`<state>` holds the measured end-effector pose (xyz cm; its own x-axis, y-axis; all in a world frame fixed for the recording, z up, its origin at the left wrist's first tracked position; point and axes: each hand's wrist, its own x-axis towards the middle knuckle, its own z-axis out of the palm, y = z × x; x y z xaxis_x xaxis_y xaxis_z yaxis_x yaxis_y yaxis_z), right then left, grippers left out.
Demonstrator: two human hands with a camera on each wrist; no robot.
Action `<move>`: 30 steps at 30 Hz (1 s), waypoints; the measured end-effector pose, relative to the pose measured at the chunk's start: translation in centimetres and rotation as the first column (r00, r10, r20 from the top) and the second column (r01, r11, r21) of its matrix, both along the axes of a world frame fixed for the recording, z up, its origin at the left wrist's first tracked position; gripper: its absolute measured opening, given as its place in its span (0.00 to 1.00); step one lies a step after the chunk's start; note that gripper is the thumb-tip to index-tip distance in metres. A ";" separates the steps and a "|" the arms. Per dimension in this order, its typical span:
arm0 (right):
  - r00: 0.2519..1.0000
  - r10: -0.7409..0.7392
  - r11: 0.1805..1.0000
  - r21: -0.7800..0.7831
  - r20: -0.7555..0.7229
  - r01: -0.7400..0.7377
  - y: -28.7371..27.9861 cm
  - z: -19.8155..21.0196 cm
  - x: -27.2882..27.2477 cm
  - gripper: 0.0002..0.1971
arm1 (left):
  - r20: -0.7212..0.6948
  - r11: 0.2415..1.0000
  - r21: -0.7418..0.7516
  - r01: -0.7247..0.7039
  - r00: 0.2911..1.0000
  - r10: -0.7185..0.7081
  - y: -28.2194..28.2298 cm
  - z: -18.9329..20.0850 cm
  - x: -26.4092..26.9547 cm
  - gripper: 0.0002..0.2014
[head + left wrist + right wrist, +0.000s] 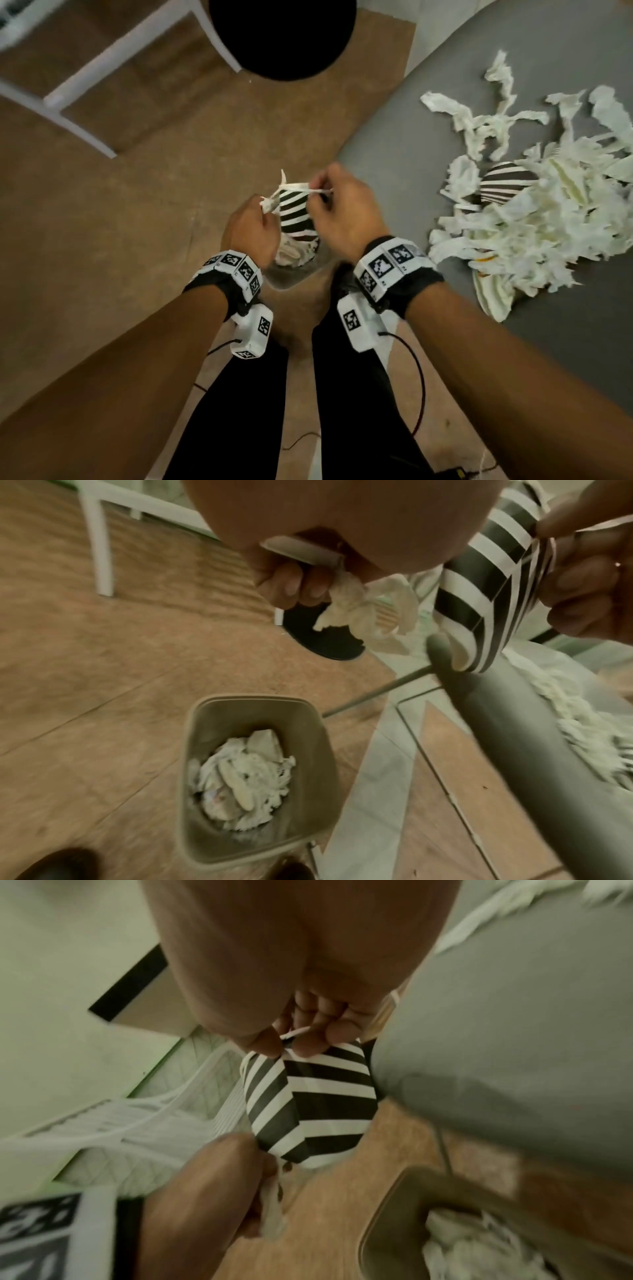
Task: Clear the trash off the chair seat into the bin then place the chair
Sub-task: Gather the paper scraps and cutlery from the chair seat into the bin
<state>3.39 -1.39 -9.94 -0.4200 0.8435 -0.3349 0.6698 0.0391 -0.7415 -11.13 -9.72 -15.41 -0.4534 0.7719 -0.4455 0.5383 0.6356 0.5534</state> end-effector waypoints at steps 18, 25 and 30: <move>0.936 0.299 0.951 -0.139 0.184 -0.277 -3.9 -5.1 -2.2 0.20 | 0.106 0.929 -0.335 0.158 0.986 -0.129 -3.9 -5.3 -2.2 0.18; 0.996 0.071 0.990 -0.122 0.049 -0.064 2.2 -0.7 2.5 0.15 | -0.045 0.926 -0.251 0.281 0.952 -0.302 3.0 -1.3 -0.9 0.16; 0.986 -0.145 0.989 -0.022 0.087 0.147 7.4 0.9 9.9 0.14 | -0.182 0.953 0.022 0.301 0.939 -0.293 11.1 2.8 3.9 0.11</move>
